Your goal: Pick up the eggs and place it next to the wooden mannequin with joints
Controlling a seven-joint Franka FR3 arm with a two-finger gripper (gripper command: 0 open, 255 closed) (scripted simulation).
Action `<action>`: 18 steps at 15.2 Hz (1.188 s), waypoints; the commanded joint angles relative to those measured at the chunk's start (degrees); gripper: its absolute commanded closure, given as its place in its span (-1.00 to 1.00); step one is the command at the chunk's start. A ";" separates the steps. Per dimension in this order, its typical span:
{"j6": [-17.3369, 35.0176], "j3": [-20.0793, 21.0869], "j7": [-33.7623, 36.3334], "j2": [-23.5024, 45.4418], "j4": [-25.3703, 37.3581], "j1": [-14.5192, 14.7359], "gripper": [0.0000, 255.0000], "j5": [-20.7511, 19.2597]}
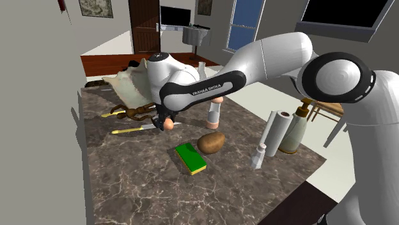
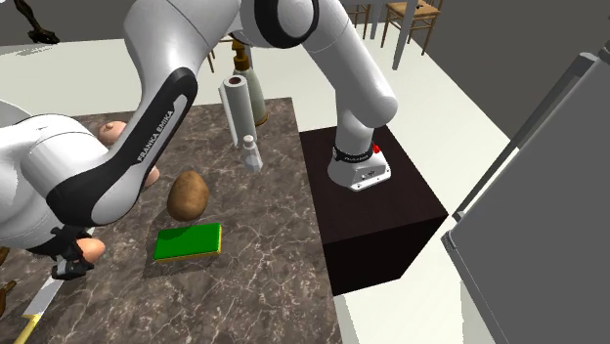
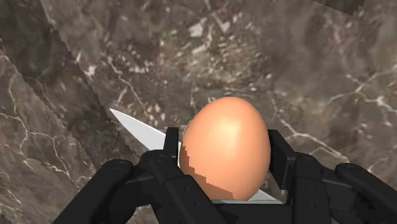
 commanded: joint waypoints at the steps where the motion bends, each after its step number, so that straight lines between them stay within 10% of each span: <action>1: 1.53 -0.42 0.68 1.01 -0.64 0.15 1.00 -0.69; 9: 1.53 -0.42 0.68 1.01 -0.64 0.15 1.00 -0.69; 10: 1.53 -0.42 0.68 1.01 -0.64 0.15 -1.00 -0.69; 18: -2.26 0.74 -0.22 -1.72 0.60 0.29 -1.00 0.94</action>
